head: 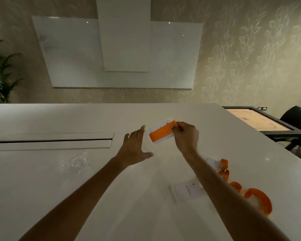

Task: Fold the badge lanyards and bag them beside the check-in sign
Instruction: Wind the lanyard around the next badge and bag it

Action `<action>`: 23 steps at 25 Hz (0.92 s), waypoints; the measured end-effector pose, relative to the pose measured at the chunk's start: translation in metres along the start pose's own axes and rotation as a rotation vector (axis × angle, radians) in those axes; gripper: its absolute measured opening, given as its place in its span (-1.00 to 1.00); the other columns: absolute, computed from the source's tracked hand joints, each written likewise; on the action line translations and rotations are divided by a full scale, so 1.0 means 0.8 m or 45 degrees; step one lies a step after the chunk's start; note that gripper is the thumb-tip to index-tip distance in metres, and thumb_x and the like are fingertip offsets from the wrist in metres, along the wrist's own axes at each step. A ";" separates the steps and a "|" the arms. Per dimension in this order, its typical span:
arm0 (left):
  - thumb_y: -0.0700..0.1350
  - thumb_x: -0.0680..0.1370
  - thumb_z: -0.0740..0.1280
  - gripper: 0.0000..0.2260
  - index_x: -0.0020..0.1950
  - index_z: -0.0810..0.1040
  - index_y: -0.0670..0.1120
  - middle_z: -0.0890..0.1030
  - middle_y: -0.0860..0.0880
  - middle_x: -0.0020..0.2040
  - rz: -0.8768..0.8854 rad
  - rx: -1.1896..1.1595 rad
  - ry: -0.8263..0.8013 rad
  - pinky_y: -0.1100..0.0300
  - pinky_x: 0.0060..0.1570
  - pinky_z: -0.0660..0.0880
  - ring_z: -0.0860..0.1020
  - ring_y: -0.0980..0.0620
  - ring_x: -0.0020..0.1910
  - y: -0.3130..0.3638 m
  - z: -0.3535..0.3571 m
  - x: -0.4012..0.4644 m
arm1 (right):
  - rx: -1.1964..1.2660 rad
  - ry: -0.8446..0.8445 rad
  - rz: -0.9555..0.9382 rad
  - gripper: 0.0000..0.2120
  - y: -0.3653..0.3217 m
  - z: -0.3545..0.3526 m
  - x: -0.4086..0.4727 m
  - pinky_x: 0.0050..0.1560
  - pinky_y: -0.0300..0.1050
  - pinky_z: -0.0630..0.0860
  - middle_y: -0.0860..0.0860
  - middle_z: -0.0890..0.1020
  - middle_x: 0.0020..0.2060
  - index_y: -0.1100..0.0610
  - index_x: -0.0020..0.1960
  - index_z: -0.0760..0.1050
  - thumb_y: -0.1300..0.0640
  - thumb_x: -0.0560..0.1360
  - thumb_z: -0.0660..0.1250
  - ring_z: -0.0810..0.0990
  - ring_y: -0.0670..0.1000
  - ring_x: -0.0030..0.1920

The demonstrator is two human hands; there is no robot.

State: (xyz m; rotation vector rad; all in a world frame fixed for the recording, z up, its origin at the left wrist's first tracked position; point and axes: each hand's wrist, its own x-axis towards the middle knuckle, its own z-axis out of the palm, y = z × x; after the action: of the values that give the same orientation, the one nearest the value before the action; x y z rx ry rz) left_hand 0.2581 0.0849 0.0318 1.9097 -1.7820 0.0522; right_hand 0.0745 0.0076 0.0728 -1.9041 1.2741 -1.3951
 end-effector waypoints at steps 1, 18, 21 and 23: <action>0.28 0.30 0.45 -0.01 0.50 -0.06 -0.04 0.31 -0.05 0.44 0.010 0.003 0.011 -0.15 0.42 0.17 0.30 -0.04 0.40 0.003 0.001 0.002 | -0.004 0.011 0.016 -0.81 0.001 -0.002 0.000 -0.45 -0.14 0.20 -0.02 0.39 -0.56 0.17 -0.33 0.49 0.15 0.44 0.28 0.28 -0.08 -0.51; 0.24 0.32 0.45 -0.07 0.50 0.09 -0.13 0.37 -0.08 0.39 0.136 0.068 0.254 -0.18 0.34 0.29 0.36 -0.06 0.35 0.025 0.004 0.011 | -0.105 0.006 0.010 -0.82 -0.018 0.011 -0.017 -0.42 -0.27 0.26 -0.09 0.53 -0.44 0.05 -0.20 0.58 0.15 0.50 0.23 0.42 -0.10 -0.46; 0.26 0.30 0.45 -0.06 0.49 0.13 -0.15 0.38 -0.11 0.39 0.142 0.075 0.269 -0.19 0.31 0.33 0.39 -0.10 0.35 0.028 0.005 0.012 | -0.065 0.034 0.020 -0.83 -0.025 0.018 -0.024 -0.31 -0.30 0.37 -0.04 0.67 -0.21 0.05 0.07 0.58 0.13 0.51 0.27 0.55 -0.08 -0.29; 0.26 0.29 0.45 -0.07 0.48 0.16 -0.17 0.41 -0.13 0.38 0.150 0.062 0.296 -0.20 0.29 0.36 0.42 -0.13 0.33 0.030 0.006 0.012 | -0.063 0.035 0.041 -0.83 -0.028 0.020 -0.027 -0.29 -0.31 0.37 -0.03 0.68 -0.18 0.07 0.07 0.56 0.12 0.50 0.29 0.57 -0.07 -0.26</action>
State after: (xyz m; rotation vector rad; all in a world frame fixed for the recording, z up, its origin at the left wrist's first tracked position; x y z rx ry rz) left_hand 0.2351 0.0739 0.0394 1.7493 -1.7459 0.3478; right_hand 0.0972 0.0348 0.0736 -1.8942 1.3581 -1.3906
